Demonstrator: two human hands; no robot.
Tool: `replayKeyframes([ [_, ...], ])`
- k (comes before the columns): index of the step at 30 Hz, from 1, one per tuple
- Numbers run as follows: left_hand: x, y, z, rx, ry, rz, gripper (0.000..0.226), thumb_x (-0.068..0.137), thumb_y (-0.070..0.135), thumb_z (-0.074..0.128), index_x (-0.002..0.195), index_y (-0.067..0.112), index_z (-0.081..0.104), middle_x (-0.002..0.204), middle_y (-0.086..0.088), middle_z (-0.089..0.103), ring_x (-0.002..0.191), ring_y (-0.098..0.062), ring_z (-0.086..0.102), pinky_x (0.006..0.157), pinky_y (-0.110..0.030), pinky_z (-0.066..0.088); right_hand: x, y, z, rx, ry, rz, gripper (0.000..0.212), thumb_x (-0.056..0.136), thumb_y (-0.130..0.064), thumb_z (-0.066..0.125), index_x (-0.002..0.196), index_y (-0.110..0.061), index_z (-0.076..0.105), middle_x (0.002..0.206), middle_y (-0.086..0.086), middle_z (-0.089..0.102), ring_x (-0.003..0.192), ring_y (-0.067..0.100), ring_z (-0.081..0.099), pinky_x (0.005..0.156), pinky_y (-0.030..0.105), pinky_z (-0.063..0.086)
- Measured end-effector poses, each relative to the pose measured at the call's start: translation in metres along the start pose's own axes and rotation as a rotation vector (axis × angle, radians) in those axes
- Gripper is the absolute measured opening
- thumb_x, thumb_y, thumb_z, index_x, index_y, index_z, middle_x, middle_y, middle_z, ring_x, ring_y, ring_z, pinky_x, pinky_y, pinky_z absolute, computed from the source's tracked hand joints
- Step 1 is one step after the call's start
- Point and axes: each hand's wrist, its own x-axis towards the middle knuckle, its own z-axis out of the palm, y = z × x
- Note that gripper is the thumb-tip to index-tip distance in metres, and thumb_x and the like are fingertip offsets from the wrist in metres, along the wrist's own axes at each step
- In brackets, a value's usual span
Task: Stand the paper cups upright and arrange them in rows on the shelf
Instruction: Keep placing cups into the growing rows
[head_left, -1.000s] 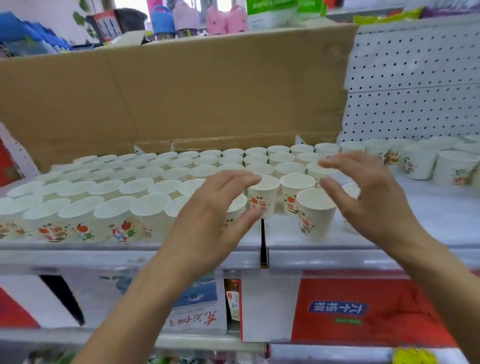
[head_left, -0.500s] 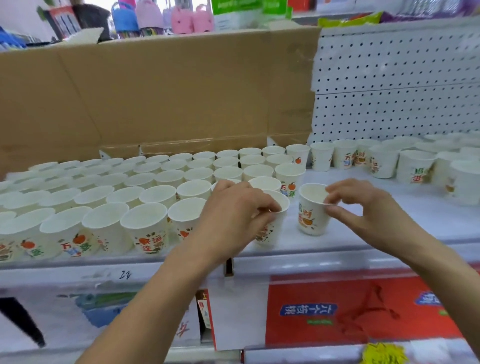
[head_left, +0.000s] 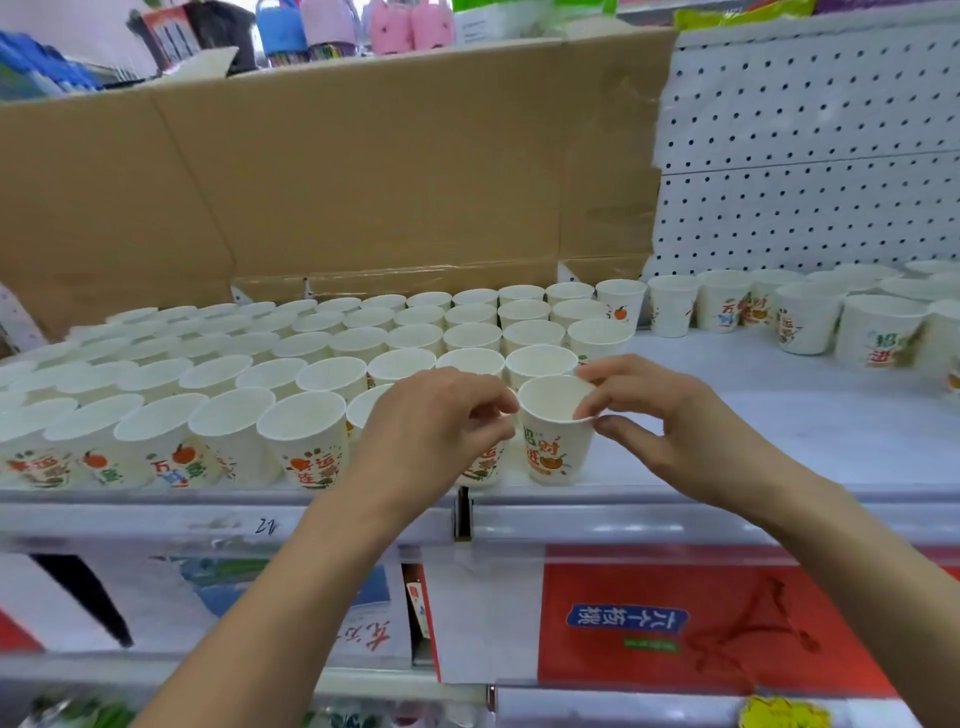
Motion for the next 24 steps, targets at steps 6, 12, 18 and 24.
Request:
replayKeyframes([
  [6,-0.01,-0.011,-0.01,0.132,-0.004,-0.014,0.033,0.085,0.047,0.062,0.116,0.037,0.066,0.114,0.017,0.066,0.11,-0.003,0.051,0.097,-0.029,0.029,0.004,0.002,0.01,0.009,0.023,-0.031,0.018,0.087,-0.008,0.065,0.091,-0.024,0.071,0.127,-0.007,0.057,0.113,0.01,0.056,0.096,0.033,0.048],
  [12,-0.009,-0.014,-0.012,0.2,-0.086,-0.021,0.025,0.089,0.042,0.061,0.113,0.037,0.068,0.11,0.018,0.067,0.106,-0.001,0.048,0.093,-0.025,0.022,0.005,-0.005,0.014,0.096,-0.018,-0.004,0.011,0.089,-0.023,0.065,0.093,-0.033,0.067,0.132,-0.011,0.051,0.114,0.007,0.054,0.092,0.023,0.051],
  [18,-0.01,-0.016,-0.011,0.227,-0.072,-0.012,0.024,0.09,0.039,0.06,0.113,0.037,0.068,0.107,0.016,0.068,0.103,-0.003,0.051,0.097,-0.028,0.024,0.007,-0.005,0.008,0.157,-0.029,0.037,0.022,0.091,-0.011,0.06,0.086,-0.032,0.065,0.134,-0.011,0.05,0.118,0.002,0.051,0.093,0.018,0.049],
  [24,-0.015,-0.019,-0.009,0.198,-0.041,-0.013,0.031,0.089,0.045,0.06,0.119,0.037,0.064,0.11,0.015,0.068,0.106,-0.005,0.052,0.101,-0.03,0.026,0.011,-0.007,0.007,0.245,-0.075,0.112,0.039,0.088,0.001,0.052,0.1,-0.034,0.066,0.135,-0.016,0.048,0.124,-0.005,0.044,0.089,0.016,0.047],
])
